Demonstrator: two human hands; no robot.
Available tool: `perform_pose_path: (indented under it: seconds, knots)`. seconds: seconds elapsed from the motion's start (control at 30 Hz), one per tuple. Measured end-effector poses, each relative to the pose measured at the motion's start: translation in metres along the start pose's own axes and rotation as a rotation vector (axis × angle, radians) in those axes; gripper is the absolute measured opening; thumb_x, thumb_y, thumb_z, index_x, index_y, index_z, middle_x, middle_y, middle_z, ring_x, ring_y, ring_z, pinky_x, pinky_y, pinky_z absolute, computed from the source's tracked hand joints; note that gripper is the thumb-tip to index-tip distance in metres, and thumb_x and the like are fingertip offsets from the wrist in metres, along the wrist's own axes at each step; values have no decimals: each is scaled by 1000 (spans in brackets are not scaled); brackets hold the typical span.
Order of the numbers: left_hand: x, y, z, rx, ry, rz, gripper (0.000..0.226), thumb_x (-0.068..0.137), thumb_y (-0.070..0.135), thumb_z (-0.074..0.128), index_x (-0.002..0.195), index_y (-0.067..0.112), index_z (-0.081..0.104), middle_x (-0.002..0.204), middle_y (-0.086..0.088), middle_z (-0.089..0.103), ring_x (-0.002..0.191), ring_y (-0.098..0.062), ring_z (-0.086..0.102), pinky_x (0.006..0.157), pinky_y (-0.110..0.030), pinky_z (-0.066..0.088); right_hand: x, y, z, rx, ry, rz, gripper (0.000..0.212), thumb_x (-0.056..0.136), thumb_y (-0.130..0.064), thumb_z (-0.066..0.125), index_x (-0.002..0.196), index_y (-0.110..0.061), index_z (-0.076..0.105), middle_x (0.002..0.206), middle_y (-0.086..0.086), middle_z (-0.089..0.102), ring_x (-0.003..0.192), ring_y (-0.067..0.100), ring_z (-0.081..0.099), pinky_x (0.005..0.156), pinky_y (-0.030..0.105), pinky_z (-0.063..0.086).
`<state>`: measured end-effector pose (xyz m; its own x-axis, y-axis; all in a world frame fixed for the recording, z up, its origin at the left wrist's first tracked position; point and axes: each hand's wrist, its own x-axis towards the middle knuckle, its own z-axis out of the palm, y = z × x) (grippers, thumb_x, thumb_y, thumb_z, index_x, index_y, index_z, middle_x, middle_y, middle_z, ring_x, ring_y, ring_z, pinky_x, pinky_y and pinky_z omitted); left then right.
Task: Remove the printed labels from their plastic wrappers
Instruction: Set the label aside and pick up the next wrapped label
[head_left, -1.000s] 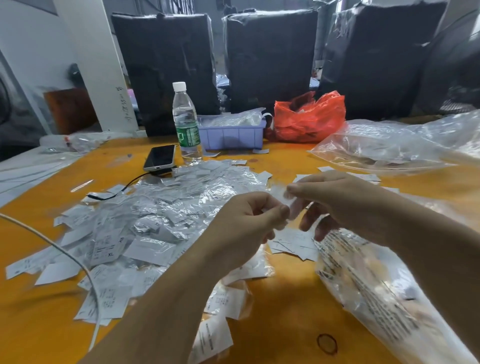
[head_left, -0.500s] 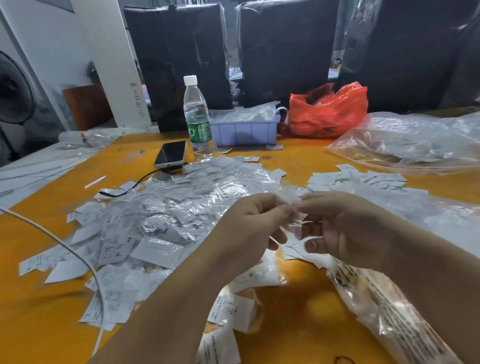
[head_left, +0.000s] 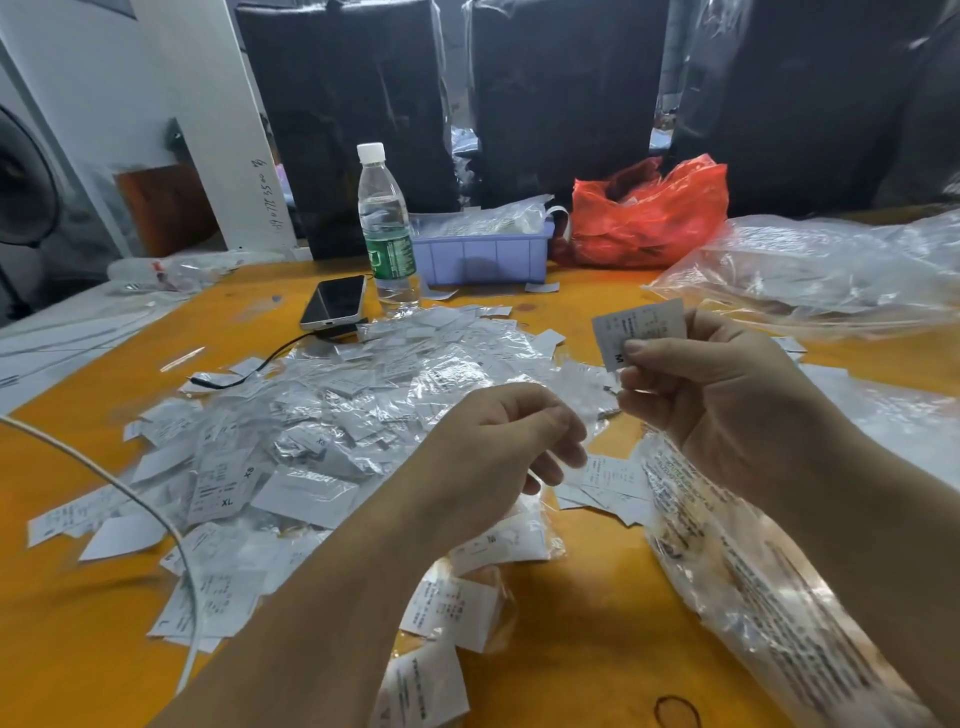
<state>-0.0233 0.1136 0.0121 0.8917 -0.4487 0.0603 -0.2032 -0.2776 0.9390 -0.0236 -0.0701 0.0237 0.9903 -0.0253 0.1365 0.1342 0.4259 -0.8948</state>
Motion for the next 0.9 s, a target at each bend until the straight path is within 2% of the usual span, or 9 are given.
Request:
perform_pose_path:
  seconds: [0.17,0.33,0.57,0.9]
  knots:
    - [-1,-1,0,24,-19,10,21,99,17,51,89,13,68,78,4,71,71,-10,63,65,-21,50,-2,3,3,-56,-73,-8,29,64,-4,66,92,0,61,67,8,68,54,15,64,48,24,54]
    - [-1,0,-1,31,-17,20,19,98,19,53,87,15,68,77,5,72,70,-9,64,63,-20,50,-5,5,3,-219,-97,13,31,63,-8,70,92,-2,62,55,1,60,44,11,51,38,21,42]
    - [-1,-2,-2,23,16,43,20,99,21,53,89,12,68,78,4,72,69,-7,63,64,-21,50,-5,2,2,-295,-102,58,36,60,-9,73,95,-1,65,61,2,61,47,11,48,40,21,39]
    - [0,-2,-5,-55,45,90,18,98,22,56,88,12,66,78,1,72,68,-9,63,63,-21,52,-7,-2,1,-421,-168,40,23,59,-9,76,82,-8,70,65,6,60,50,14,41,44,23,35]
